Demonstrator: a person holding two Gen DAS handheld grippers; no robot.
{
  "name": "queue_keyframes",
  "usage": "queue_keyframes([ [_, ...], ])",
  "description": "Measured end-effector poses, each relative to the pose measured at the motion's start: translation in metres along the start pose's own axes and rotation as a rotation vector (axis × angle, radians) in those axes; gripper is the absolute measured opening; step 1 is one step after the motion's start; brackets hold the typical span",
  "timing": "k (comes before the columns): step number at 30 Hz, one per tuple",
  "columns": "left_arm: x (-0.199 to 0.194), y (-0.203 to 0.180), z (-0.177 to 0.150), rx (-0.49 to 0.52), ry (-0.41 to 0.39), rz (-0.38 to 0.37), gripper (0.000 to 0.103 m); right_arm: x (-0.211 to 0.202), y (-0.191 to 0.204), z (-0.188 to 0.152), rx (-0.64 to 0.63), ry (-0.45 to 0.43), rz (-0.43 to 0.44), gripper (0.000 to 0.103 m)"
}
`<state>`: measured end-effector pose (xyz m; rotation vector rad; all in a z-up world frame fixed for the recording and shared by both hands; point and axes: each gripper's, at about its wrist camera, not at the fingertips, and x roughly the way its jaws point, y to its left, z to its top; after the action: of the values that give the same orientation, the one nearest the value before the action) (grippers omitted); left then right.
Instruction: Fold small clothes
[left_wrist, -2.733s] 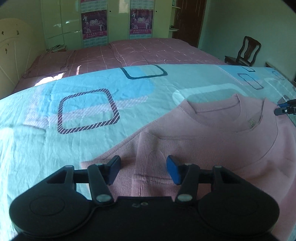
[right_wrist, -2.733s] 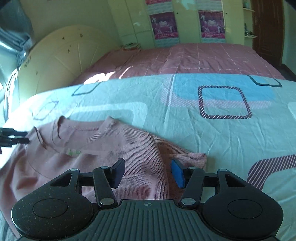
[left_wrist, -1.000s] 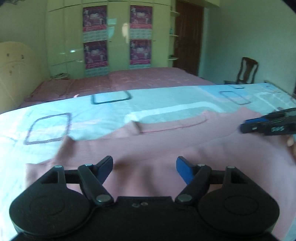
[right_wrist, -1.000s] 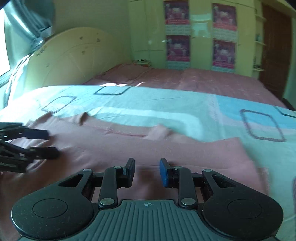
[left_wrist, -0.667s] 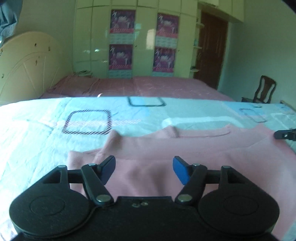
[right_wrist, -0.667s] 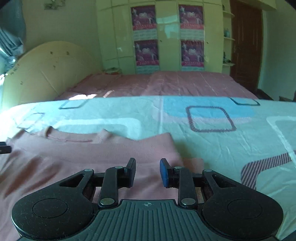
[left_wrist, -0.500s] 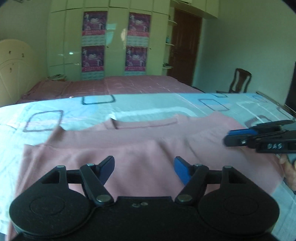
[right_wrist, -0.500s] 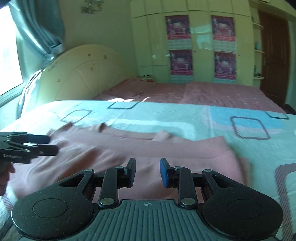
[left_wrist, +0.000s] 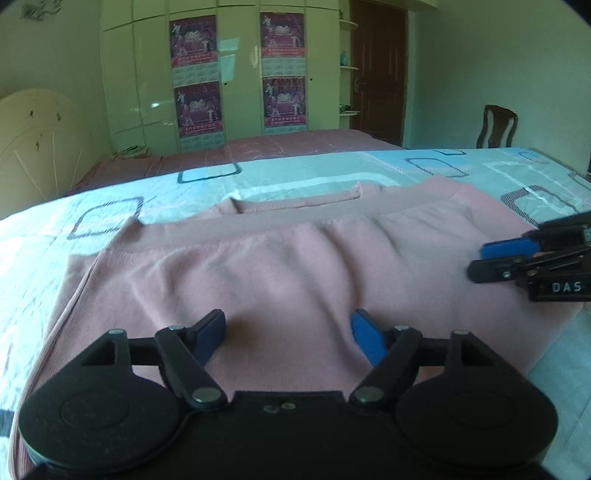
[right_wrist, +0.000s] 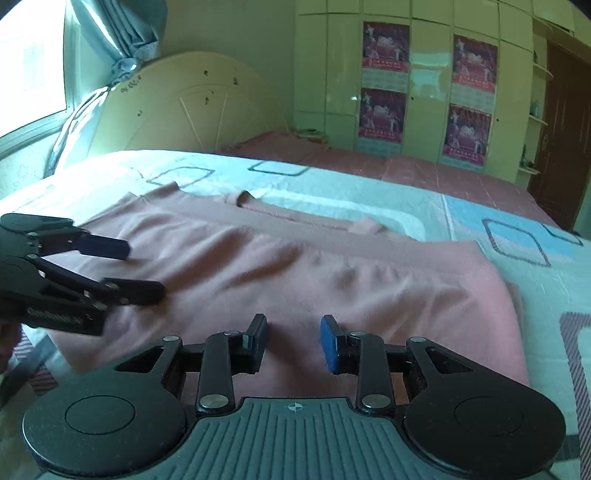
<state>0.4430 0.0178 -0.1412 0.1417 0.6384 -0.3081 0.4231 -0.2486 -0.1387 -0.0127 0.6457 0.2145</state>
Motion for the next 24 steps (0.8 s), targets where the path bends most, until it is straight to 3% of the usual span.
queue_keyframes([
  [6, -0.02, 0.041, -0.016, -0.062, -0.004, 0.049, 0.084, -0.029, -0.054, -0.026, 0.147, 0.036, -0.138, 0.03],
  [9, -0.025, 0.053, -0.021, -0.073, 0.001, 0.09, 0.084, -0.04, -0.07, -0.034, 0.185, 0.027, -0.153, 0.03],
  [16, -0.041, 0.071, -0.031, -0.123, 0.017, 0.155, 0.084, -0.054, -0.071, -0.036, 0.21, 0.032, -0.18, 0.03],
  [22, -0.066, 0.069, -0.034, -0.133, 0.007, 0.23, 0.076, -0.081, -0.06, -0.034, 0.229, -0.006, -0.236, 0.031],
  [24, -0.077, 0.059, -0.031, -0.151, -0.022, 0.19, 0.076, -0.09, -0.051, -0.031, 0.239, -0.029, -0.208, 0.031],
])
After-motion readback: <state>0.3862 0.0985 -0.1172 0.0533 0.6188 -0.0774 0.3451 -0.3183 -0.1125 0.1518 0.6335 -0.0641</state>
